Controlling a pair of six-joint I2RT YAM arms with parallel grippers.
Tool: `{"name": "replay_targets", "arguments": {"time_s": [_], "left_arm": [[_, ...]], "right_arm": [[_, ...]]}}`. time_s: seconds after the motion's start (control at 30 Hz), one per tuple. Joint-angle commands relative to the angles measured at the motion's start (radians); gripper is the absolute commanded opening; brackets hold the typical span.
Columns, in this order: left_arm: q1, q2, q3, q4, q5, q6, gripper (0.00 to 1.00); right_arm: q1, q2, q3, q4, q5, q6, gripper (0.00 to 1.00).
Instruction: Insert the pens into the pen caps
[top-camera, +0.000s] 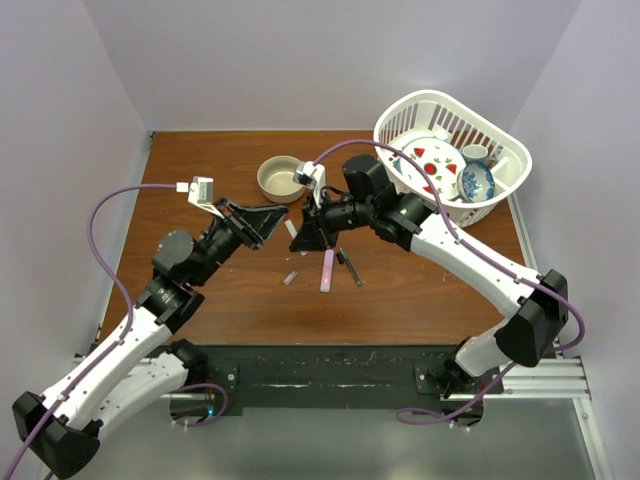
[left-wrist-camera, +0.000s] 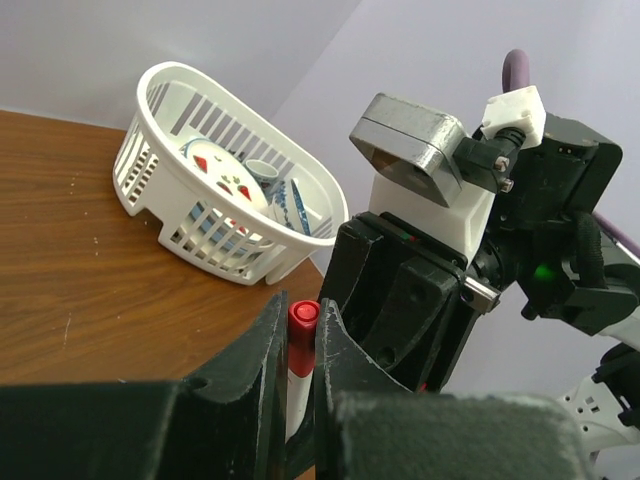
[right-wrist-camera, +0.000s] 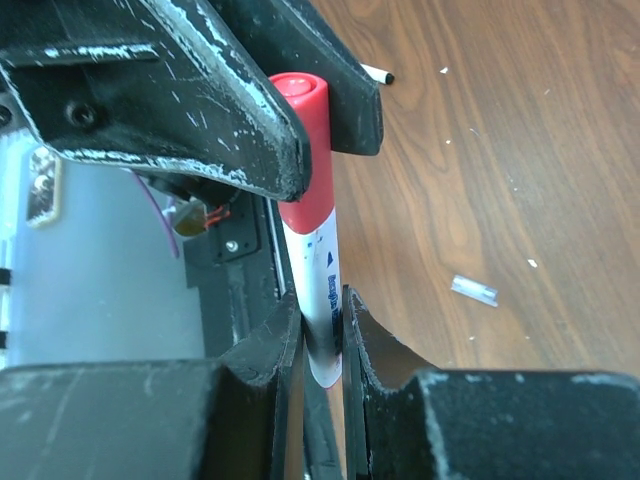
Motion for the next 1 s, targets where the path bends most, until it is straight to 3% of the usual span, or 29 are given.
{"name": "replay_targets", "arguments": {"time_s": [0.0, 0.33, 0.4, 0.53, 0.83, 0.9, 0.97], "left_arm": [[-0.125, 0.018, -0.067, -0.536, 0.529, 0.004, 0.00], [-0.129, 0.067, -0.067, -0.616, 0.479, 0.003, 0.00], [-0.138, 0.068, -0.052, -0.562, 0.488, -0.026, 0.00], [-0.137, 0.099, 0.062, -0.588, 0.341, 0.032, 0.00], [-0.137, 0.093, 0.165, -0.498, 0.116, 0.090, 0.00], [-0.135, 0.129, 0.217, -0.482, 0.071, 0.104, 0.00], [-0.135, 0.197, 0.258, -0.456, 0.039, 0.101, 0.00]], "right_arm": [[-0.098, -0.058, 0.192, 0.537, 0.234, -0.080, 0.00], [-0.033, -0.048, 0.215, 0.490, 0.344, -0.179, 0.00], [-0.026, -0.040, 0.237, 0.471, 0.350, -0.181, 0.00], [-0.026, -0.063, 0.209, 0.496, 0.347, -0.144, 0.00], [-0.027, -0.155, -0.012, 0.490, 0.382, -0.032, 0.00], [-0.026, -0.196, -0.073, 0.468, 0.389, 0.001, 0.04], [-0.026, -0.239, -0.162, 0.444, 0.383, 0.050, 0.14]]}}
